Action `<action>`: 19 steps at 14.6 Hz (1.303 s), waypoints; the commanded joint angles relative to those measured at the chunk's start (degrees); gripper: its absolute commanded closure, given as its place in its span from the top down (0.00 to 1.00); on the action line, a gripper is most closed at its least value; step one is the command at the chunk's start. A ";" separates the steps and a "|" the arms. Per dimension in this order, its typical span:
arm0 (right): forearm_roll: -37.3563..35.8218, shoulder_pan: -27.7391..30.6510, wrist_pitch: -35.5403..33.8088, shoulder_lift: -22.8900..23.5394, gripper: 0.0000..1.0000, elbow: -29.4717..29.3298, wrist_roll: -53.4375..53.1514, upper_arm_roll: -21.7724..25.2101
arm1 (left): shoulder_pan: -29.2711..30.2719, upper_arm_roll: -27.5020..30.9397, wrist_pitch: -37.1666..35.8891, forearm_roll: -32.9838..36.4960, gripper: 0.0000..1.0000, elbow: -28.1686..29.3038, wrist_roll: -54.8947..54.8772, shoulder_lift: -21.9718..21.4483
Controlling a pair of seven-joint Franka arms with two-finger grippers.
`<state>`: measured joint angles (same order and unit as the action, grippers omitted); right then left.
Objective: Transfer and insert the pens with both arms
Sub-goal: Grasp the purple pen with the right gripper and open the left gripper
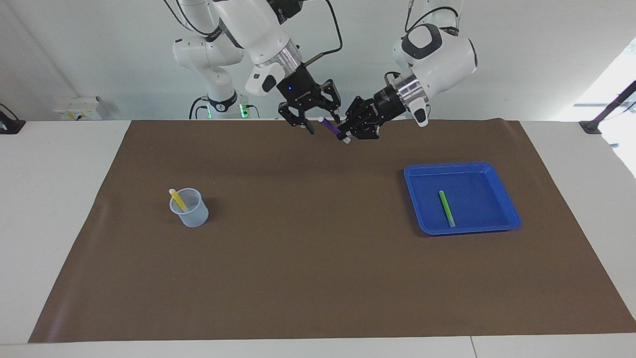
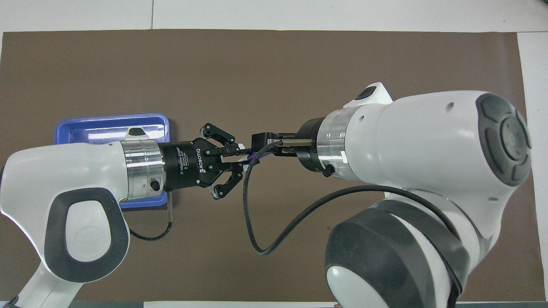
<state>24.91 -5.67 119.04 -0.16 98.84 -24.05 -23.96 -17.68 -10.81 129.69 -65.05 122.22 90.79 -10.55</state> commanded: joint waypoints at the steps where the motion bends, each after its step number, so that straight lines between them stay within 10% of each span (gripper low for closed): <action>1: -1.35 0.40 -1.01 -0.20 0.40 -0.49 0.23 -0.29 | -0.69 0.35 1.18 -1.31 0.00 1.97 -0.97 -1.93; 4: -1.35 0.31 -0.83 -0.02 0.00 -1.11 0.14 -0.29 | -0.69 0.35 1.18 -1.31 0.00 1.97 -0.88 -1.93; 9: -1.44 0.40 -0.65 -0.02 0.00 -1.20 0.23 -0.29 | -0.78 0.35 1.44 -1.31 0.00 1.97 -0.88 -1.93; 10: -1.53 0.40 -0.65 -0.02 0.00 -1.20 0.23 -0.29 | -0.69 0.35 1.61 -1.31 0.30 1.97 -0.97 -1.93; 11: -2.14 0.40 -0.57 0.07 0.00 -1.20 0.40 -0.29 | -0.69 0.44 1.88 -1.31 0.95 1.88 -0.27 -1.93; 19: -9.07 0.84 -1.09 -2.30 0.00 5.03 10.84 4.97 | 2.29 0.79 0.13 -0.52 1.00 2.32 0.70 -2.55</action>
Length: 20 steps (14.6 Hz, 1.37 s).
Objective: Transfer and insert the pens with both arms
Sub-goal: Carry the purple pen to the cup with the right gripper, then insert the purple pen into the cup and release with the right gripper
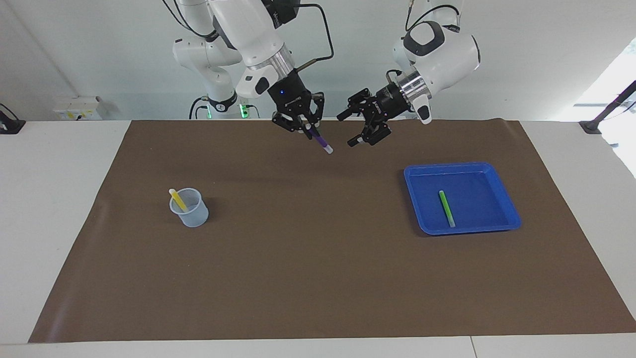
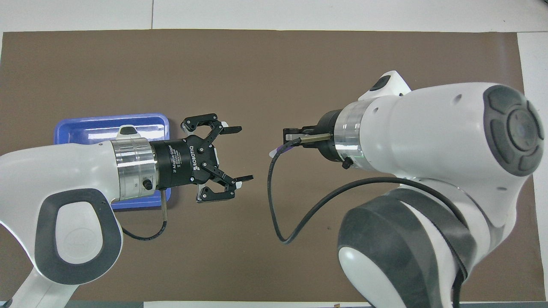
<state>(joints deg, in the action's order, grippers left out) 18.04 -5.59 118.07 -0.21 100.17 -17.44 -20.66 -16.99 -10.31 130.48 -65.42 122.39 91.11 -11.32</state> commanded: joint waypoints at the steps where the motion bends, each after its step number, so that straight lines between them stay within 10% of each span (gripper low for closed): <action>1: -3.79 0.76 -0.12 -2.95 0.00 5.37 7.73 3.77 | 3.18 0.29 -1.44 0.20 1.00 2.24 0.48 -1.86; 7: -13.19 0.76 -0.65 -5.15 0.00 10.64 25.58 14.50 | 11.79 0.29 -9.70 23.83 1.00 0.74 0.04 -1.60; 20: -20.94 0.94 11.74 -4.99 0.00 23.13 39.59 24.88 | 24.54 0.29 -11.56 29.20 1.00 1.01 -24.72 -1.34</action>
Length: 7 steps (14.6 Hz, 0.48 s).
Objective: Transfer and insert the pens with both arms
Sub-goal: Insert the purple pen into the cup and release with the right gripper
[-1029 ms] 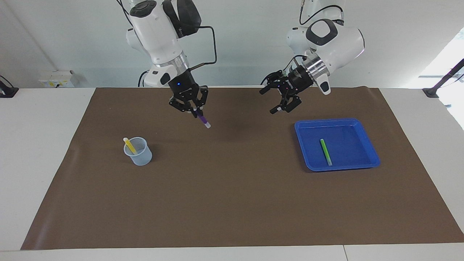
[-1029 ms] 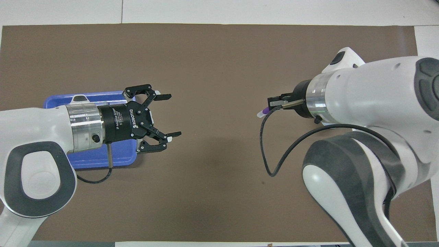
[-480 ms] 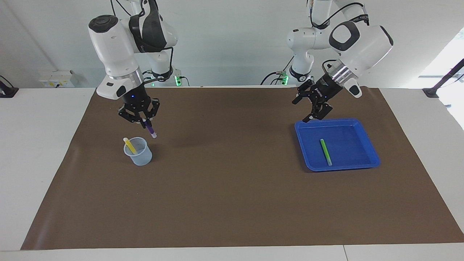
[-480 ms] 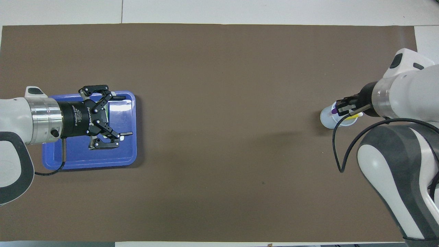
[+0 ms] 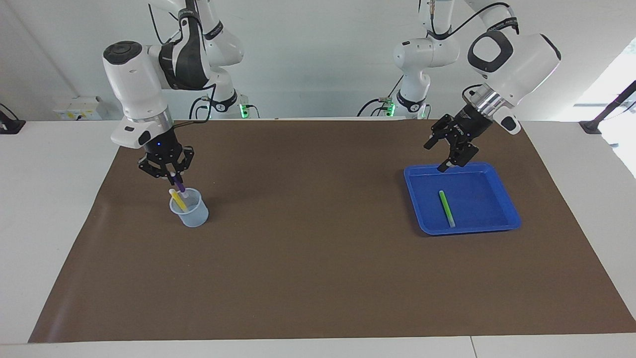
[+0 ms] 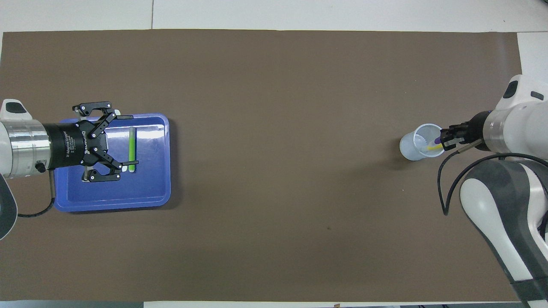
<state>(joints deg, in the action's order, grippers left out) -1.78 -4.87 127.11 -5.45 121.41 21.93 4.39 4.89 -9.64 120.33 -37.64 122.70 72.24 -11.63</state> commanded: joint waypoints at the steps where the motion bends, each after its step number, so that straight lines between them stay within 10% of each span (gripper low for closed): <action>1: -0.95 0.21 3.83 0.87 0.00 2.51 -0.05 -0.17 | 3.45 -0.29 -1.94 2.03 1.00 0.88 -10.06 -0.94; 7: 0.46 0.21 11.83 3.69 0.00 6.03 -1.81 -0.34 | 5.21 -0.38 -2.47 13.44 1.00 1.41 -35.72 1.95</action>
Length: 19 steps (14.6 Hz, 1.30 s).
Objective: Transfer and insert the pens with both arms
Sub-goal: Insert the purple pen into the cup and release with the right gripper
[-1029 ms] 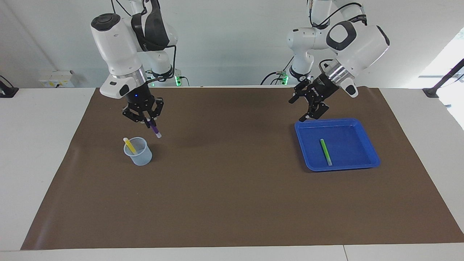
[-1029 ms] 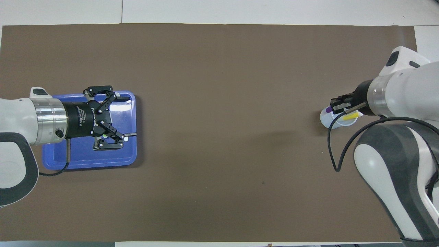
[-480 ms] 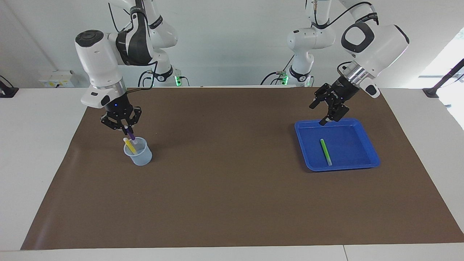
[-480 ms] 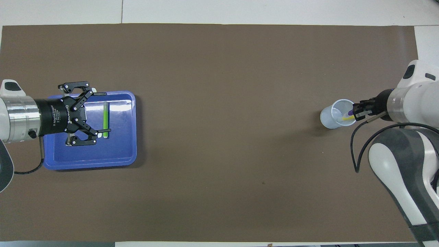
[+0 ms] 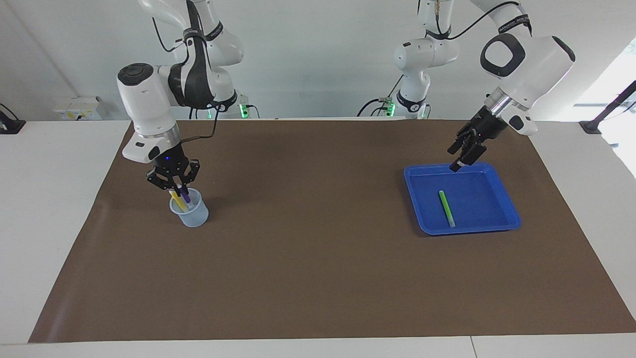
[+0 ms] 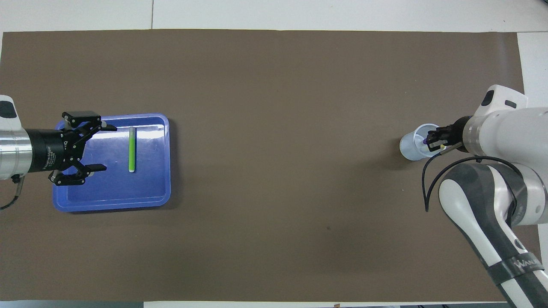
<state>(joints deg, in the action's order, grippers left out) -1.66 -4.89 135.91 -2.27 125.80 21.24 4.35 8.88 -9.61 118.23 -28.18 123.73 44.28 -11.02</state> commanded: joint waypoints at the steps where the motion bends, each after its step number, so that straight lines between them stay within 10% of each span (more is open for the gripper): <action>1: 0.86 0.23 4.18 0.86 0.00 1.99 -1.20 -0.31 | 1.22 -0.40 0.15 4.96 1.00 0.28 -10.93 2.66; 6: 2.98 0.23 4.72 1.31 0.09 2.61 -1.12 -0.31 | 0.61 -0.40 1.64 16.55 1.00 0.46 -32.10 9.34; 8: 2.98 0.23 4.72 1.39 0.71 2.35 -1.12 -0.31 | 0.61 -0.40 3.31 19.99 1.00 0.46 -38.36 11.71; 10: 3.07 0.23 4.54 1.74 1.00 1.56 -1.12 -0.13 | 0.26 -0.40 6.29 23.68 1.00 0.46 -40.76 14.17; 19: 2.45 0.23 -12.56 1.74 1.00 -12.92 -6.55 0.57 | -3.43 -0.40 13.95 28.44 0.95 0.20 -40.32 21.39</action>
<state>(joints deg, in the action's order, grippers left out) 0.67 -4.88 128.92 -0.62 117.17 17.80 5.02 6.38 -10.49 130.27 -1.33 124.16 3.66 9.23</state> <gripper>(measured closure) 0.000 0.031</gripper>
